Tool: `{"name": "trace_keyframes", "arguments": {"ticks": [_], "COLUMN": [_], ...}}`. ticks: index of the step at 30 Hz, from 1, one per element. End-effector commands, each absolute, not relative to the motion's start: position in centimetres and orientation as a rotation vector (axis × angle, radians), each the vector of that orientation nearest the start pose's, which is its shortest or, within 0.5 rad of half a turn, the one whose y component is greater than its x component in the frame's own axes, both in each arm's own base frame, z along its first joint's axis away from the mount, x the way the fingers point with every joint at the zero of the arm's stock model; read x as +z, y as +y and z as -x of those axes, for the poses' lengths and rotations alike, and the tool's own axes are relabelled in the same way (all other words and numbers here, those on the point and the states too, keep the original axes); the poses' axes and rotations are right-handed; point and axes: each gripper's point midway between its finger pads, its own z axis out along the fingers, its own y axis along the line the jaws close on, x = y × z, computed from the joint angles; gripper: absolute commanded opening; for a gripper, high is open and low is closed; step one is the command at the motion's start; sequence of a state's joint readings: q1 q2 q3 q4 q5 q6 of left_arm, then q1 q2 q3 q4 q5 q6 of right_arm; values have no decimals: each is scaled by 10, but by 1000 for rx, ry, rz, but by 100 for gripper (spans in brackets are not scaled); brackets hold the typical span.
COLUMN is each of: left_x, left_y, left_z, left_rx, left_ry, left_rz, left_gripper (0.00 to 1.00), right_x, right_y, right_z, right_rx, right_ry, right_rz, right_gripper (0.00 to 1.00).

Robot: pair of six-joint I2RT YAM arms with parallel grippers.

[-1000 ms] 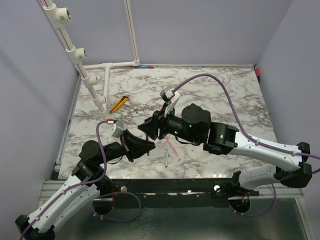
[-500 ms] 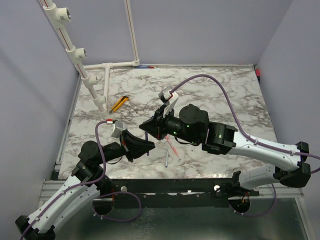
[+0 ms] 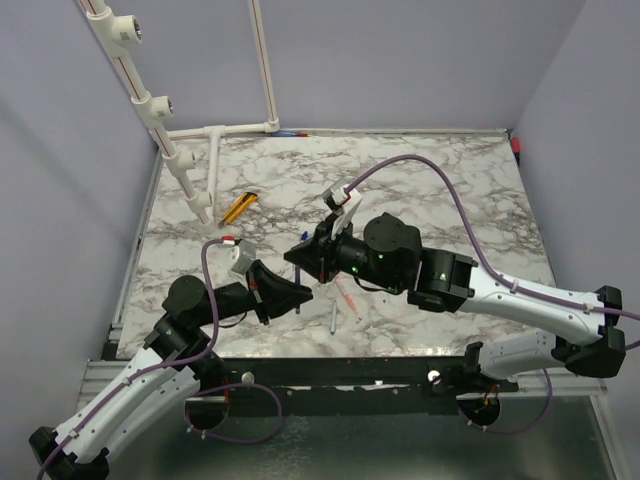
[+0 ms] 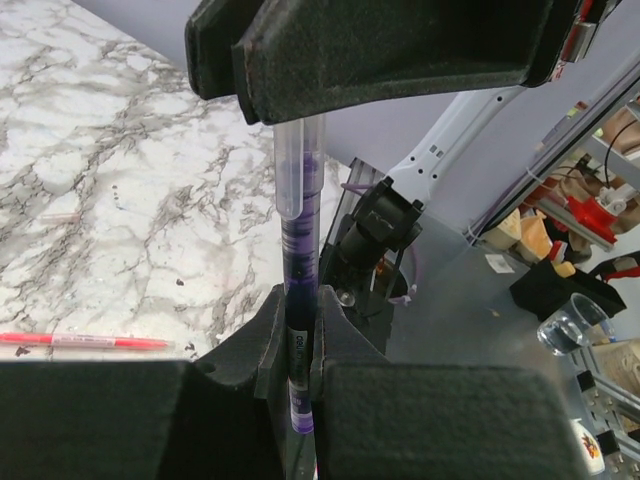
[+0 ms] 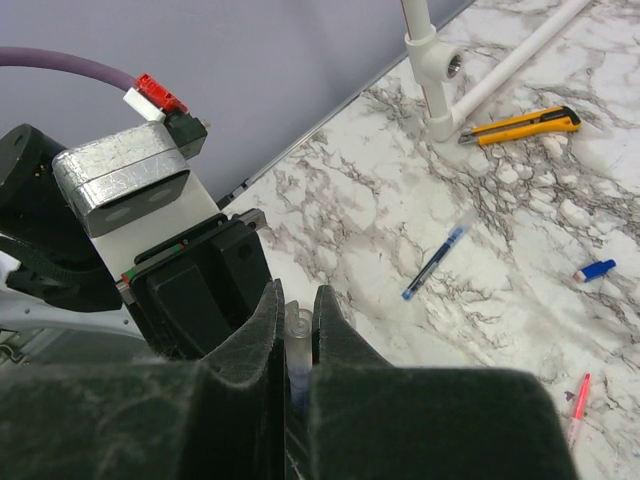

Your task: Insert the pens into the pen caps

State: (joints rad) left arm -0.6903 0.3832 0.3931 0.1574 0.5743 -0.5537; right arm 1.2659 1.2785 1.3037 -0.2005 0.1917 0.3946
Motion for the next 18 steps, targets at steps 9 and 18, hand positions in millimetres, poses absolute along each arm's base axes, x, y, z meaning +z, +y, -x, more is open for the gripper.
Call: {"name": "trace_keyframes", "arguments": {"ticks": [9, 18], "left_x": [347, 366], "left_y": [-235, -235], "left_z": [-123, -127], "left_rx": [-1288, -1245], "left_ry": [1300, 1260], "left_rz": [-640, -667], "left_gripper": [0, 0], "right_x": [285, 273], "right_y": [390, 384], "right_z": [-108, -95], "right_rx": [1058, 1129], "right_ry": [1901, 1924], "right_rz": [804, 808], "right_gripper": [1, 1]}}
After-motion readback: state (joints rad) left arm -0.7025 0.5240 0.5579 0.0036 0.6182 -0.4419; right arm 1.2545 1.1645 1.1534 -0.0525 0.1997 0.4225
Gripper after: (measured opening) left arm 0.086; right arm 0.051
